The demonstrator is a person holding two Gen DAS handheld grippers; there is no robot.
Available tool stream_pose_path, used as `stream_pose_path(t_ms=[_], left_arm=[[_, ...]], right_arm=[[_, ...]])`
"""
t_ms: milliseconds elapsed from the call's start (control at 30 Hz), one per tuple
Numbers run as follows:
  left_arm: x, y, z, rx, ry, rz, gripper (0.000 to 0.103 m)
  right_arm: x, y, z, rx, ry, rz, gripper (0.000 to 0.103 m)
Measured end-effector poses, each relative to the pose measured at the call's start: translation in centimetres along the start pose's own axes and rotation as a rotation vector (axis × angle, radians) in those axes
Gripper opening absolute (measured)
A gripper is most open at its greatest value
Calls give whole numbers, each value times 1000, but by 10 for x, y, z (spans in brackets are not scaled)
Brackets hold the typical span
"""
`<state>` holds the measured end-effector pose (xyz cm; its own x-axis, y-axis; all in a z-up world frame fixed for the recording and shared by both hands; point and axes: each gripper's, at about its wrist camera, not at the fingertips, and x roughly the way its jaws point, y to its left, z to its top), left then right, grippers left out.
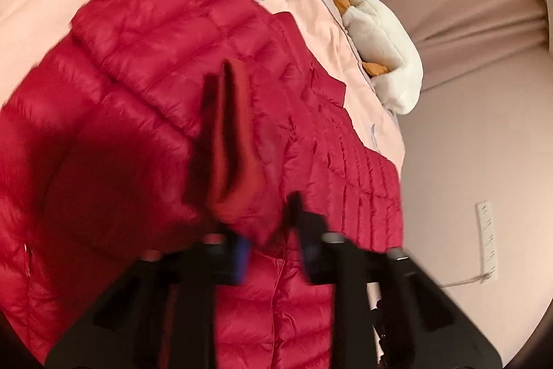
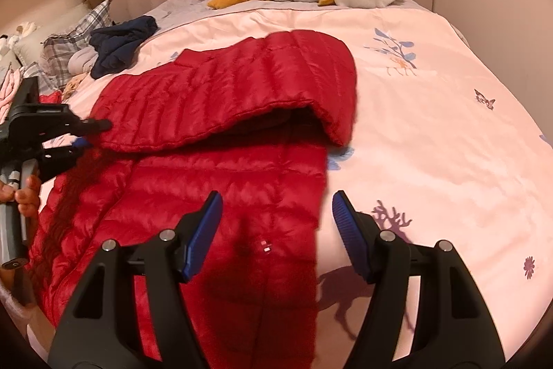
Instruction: Fold large clothes
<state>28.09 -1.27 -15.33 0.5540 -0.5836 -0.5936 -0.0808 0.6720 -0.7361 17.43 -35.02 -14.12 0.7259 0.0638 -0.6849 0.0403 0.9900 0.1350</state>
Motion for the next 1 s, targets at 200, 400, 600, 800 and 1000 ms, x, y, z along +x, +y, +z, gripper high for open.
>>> stream_pose_path(t_ms=[200,400,600,800,1000], left_arm=[[-24,-23,24,72,-108,19,9],[-50,-52,53,162,-205,35,9],[-65,-45,71,151,-272,72,9],[-45,-2,67,98,-224,189,9],[-18,30,60,90,-130,283,10]], right_arm=[[25,-14,17,21,23,-40,55],[62,-14,34,4,73,-77,40],[71,-5,43,-36,72,-88,35],[78,-2,41,-51,95,-88,35],[76,-1,41,-54,102,-86,35]])
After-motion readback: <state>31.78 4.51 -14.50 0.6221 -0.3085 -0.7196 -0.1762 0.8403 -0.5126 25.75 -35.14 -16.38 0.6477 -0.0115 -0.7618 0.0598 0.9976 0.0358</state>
